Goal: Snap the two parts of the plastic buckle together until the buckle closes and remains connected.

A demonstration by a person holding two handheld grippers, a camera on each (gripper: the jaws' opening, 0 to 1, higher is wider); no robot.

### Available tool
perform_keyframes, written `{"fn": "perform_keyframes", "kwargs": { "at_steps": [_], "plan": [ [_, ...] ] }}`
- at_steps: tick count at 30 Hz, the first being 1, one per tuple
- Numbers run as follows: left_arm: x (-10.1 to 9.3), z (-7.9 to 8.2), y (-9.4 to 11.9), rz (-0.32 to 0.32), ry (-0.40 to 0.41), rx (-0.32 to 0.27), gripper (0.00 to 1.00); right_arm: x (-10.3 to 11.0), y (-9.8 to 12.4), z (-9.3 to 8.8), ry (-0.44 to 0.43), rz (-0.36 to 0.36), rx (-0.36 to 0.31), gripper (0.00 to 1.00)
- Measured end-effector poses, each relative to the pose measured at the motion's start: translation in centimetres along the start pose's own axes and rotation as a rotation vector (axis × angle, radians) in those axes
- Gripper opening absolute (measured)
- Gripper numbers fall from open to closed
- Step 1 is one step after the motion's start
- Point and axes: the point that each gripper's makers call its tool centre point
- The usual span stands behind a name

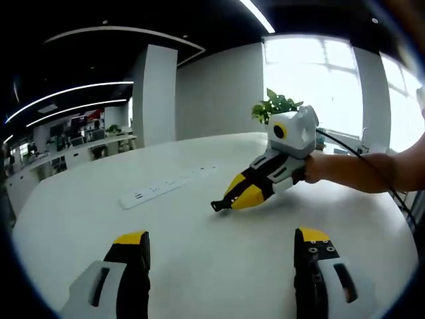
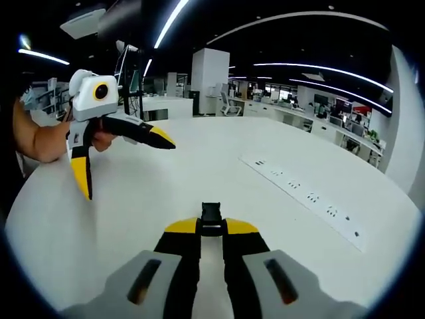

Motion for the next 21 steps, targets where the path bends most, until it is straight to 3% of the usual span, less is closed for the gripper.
{"fn": "perform_keyframes", "kwargs": {
  "at_steps": [21],
  "plan": [
    [0.1,-0.24,-0.07,-0.004,-0.001,0.003,0.91,0.43,-0.63,0.03,0.016,0.023,0.015,0.11]
  ]
}}
Point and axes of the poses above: the point that each gripper's makers call its tool centre point, and the gripper's own axes: y roughly backward along the fingers, x roughly to its left, z roughly out of its top, and after that the axes turned 9 degrees about x, right-handed
